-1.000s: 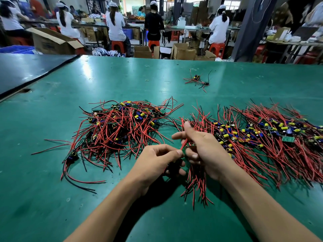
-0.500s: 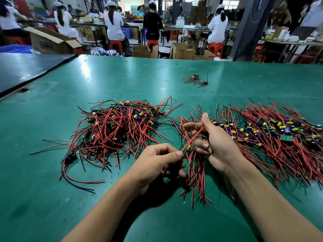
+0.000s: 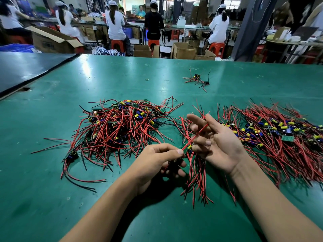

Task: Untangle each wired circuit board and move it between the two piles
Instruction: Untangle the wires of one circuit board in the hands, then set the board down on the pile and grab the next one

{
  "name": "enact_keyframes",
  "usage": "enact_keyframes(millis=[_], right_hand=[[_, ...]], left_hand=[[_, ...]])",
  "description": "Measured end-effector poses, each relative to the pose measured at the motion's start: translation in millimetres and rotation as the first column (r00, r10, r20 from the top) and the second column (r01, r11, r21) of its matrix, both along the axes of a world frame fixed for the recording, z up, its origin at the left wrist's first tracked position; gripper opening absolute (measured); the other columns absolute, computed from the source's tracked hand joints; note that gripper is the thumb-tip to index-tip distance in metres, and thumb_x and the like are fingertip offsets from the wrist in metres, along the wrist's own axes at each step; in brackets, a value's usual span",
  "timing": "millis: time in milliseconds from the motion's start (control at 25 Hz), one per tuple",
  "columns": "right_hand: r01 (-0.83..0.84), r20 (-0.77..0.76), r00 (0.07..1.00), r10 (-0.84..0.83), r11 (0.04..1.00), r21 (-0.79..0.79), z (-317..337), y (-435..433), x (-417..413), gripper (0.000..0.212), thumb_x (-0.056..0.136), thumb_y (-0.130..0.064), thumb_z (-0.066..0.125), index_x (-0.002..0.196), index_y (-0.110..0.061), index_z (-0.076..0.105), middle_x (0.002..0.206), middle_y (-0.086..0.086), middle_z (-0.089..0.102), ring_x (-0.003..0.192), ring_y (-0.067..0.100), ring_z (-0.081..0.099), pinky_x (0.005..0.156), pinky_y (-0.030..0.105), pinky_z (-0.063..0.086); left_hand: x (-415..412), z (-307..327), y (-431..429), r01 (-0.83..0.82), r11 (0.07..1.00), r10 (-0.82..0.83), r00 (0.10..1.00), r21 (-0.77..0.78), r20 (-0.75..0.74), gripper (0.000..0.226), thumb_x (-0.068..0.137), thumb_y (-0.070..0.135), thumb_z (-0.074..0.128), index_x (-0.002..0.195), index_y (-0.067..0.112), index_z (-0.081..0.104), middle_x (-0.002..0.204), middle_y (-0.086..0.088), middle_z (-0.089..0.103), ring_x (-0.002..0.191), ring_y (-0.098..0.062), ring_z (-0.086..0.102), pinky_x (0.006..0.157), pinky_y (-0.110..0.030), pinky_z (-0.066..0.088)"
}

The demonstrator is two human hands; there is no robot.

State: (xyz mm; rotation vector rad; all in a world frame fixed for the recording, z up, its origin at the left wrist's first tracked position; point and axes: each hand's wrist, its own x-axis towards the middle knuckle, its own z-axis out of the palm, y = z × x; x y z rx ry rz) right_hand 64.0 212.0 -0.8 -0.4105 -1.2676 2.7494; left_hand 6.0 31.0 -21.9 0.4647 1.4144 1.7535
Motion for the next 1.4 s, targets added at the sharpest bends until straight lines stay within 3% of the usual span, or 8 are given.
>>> enact_keyframes(millis=[280,560,640,800,880,960,1120,1400], right_hand=[[0.170,0.063,0.977,-0.203,0.925,0.339,-7,-16,-5,0.086,0.073,-0.076,0.049,0.124,-0.008,0.063,0.095,0.001,0.064,0.052,0.006,0.049,0.046,0.019,0.034],[0.267,-0.101,0.960,-0.260,0.749,0.606,-13,-26,-1,0.029,0.087,-0.047,0.069,0.097,-0.020,0.073,0.078,-0.007,0.067,0.054,0.006,0.054,0.048,0.017,0.042],[0.258,-0.161,0.964,-0.209,0.617,0.744,-16,-30,2,0.031,0.081,-0.046,0.079,0.103,-0.024,0.073,0.081,-0.008,0.070,0.063,0.005,0.059,0.056,0.018,0.049],[0.287,-0.265,0.949,-0.172,0.124,0.950,-28,-38,3,0.037,0.080,-0.033,0.083,0.114,-0.025,0.070,0.093,-0.011,0.062,0.076,0.002,0.059,0.074,0.011,0.045],[0.364,-0.341,0.915,-0.214,0.078,0.928,-27,-37,3,0.025,0.082,-0.023,0.081,0.106,-0.022,0.073,0.094,-0.010,0.065,0.081,0.004,0.063,0.075,0.011,0.046],[0.422,-0.379,0.869,-0.317,0.074,0.904,-25,-29,3,0.015,0.084,-0.018,0.078,0.096,-0.024,0.073,0.094,-0.008,0.067,0.082,0.004,0.064,0.075,0.012,0.048],[0.291,-0.235,0.822,-0.519,0.028,0.956,-23,-10,2,0.012,0.084,-0.029,0.075,0.085,-0.030,0.063,0.091,-0.005,0.059,0.078,0.016,0.058,0.078,0.036,0.052],[0.261,-0.300,0.889,-0.346,-0.155,0.953,-22,-42,-2,0.004,0.091,-0.032,0.068,0.093,-0.028,0.068,0.096,-0.009,0.058,0.086,0.016,0.059,0.085,0.038,0.048]], left_hand=[[-9,3,5,-0.207,0.973,0.183,0.959,0.098,0.216,0.045,0.098,0.043,0.047,0.115,0.003,0.060,0.103,-0.019,0.073,0.086,-0.030,0.073,0.077,-0.039,0.059],[-16,4,2,-0.190,0.965,0.131,0.946,0.180,0.298,0.069,0.097,0.061,0.030,0.129,0.004,0.052,0.117,-0.021,0.068,0.109,-0.034,0.066,0.089,-0.043,0.055],[-16,3,3,-0.178,0.963,0.110,0.945,0.204,0.308,0.072,0.095,0.064,0.028,0.133,0.006,0.050,0.120,-0.022,0.067,0.113,-0.034,0.065,0.094,-0.045,0.052],[-12,0,4,-0.116,0.964,0.032,0.943,0.239,0.330,0.075,0.092,0.068,0.028,0.139,0.013,0.047,0.128,-0.025,0.059,0.125,-0.038,0.055,0.115,-0.052,0.031],[-12,0,4,-0.089,0.966,0.002,0.942,0.242,0.336,0.074,0.091,0.069,0.030,0.139,0.015,0.047,0.130,-0.018,0.061,0.128,-0.034,0.053,0.116,-0.051,0.029],[-12,0,5,-0.097,0.979,0.040,0.954,0.178,0.297,0.067,0.093,0.065,0.034,0.133,0.015,0.052,0.125,-0.015,0.066,0.118,-0.028,0.062,0.109,-0.047,0.042],[-15,-8,5,-0.225,0.974,0.225,0.965,-0.019,0.133,0.031,0.097,0.031,0.054,0.104,0.003,0.064,0.088,-0.013,0.071,0.060,-0.020,0.063,0.052,-0.026,0.052],[-18,-7,2,-0.173,0.984,0.178,0.977,-0.047,0.120,0.018,0.097,0.018,0.054,0.092,0.003,0.064,0.067,-0.008,0.062,0.049,-0.015,0.052,0.044,-0.020,0.040]])
